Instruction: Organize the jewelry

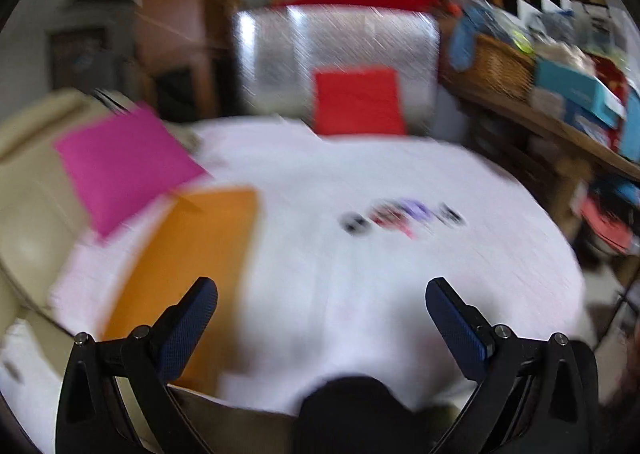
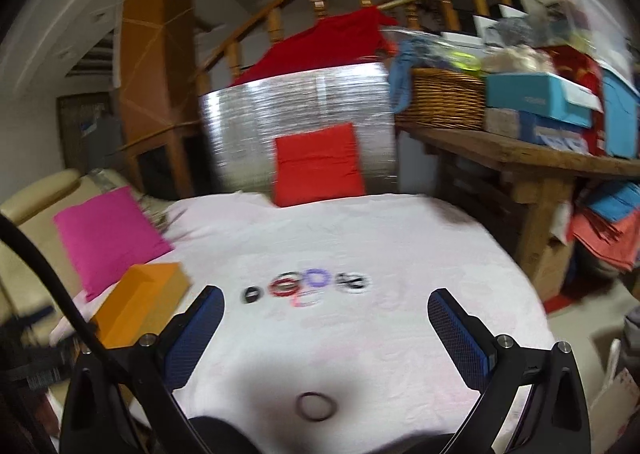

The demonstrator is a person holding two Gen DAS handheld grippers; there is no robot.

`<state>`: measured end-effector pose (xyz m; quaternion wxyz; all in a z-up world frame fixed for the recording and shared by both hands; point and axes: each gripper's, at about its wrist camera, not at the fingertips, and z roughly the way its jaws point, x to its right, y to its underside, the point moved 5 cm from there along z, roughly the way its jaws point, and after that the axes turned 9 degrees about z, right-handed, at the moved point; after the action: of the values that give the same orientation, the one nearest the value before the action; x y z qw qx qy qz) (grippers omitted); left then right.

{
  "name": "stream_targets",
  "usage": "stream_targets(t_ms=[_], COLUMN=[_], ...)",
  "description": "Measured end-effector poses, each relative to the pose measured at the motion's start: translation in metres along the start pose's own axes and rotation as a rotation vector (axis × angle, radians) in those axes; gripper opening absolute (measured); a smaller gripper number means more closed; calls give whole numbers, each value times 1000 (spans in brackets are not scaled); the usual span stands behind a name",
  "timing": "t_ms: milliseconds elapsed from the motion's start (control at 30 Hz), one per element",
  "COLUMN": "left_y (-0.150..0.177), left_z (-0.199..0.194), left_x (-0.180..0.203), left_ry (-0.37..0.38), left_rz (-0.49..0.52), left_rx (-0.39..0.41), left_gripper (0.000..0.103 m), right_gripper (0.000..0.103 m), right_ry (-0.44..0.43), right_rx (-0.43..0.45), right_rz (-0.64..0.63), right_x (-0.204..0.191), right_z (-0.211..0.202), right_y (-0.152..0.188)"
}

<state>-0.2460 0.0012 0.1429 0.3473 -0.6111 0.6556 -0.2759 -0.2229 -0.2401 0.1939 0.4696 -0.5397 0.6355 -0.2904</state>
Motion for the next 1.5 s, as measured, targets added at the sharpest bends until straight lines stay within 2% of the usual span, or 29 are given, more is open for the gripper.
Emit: stream_targets(t_ms=[100,233,300,400,467,533,567,633,700,767,800,833,900,1000,1100,1167,1233,1300,1433,1500], left_y=[13,30,38,46,51,53,56,63,63,58,56,53,53,45,33,23,13,3,-9,-11], left_z=[37,77,95,121,134,150,158,175,177,176,176,174,173,180,186,190,192,195,195,195], left_x=[34,81,104,133,142,152,156,158,156,159,160,162,164,157,136,117,98,80,54,48], left_ry=[90,143,150,122,133,166,176,184,189,203,210,221,250,243,242,223,206,187,159,152], left_rz=[4,40,93,195,227,250,255,248,234,253,261,265,271,275,202,164,122,83,27,12], left_rx=[-87,-163,-186,-196,-219,-248,-265,-318,-293,-267,-262,-251,-240,-228,-220,-204,-190,-174,-157,-158], left_gripper=[103,103,103,102,95,81,78,60,60,50,41,26,7,6,5,5,5,5,5,5], right_gripper=[103,103,103,103,103,103,103,103,103,103,103,103,103,102,92,87,78,77,76,72], right_ry=[46,91,114,119,105,104,108,104,100,102,104,109,103,52,-5,-4,-1,-6,-71,-97], right_rx=[2,-26,-28,-53,-95,-107,-110,-118,-125,-127,-133,-145,-184,-283,-370,-413,-459,-471,-474,-485], right_rz=[42,77,90,134,172,191,198,217,229,226,217,207,203,225,239,222,205,194,126,108], right_x=[28,64,80,100,112,122,126,132,135,135,134,133,129,119,105,97,89,81,52,41], right_z=[6,22,31,48,62,72,76,84,92,101,108,117,139,178,215,236,257,269,292,303], right_y=[-4,-2,0,6,9,11,12,12,11,9,7,6,6,9,18,24,32,33,33,34])
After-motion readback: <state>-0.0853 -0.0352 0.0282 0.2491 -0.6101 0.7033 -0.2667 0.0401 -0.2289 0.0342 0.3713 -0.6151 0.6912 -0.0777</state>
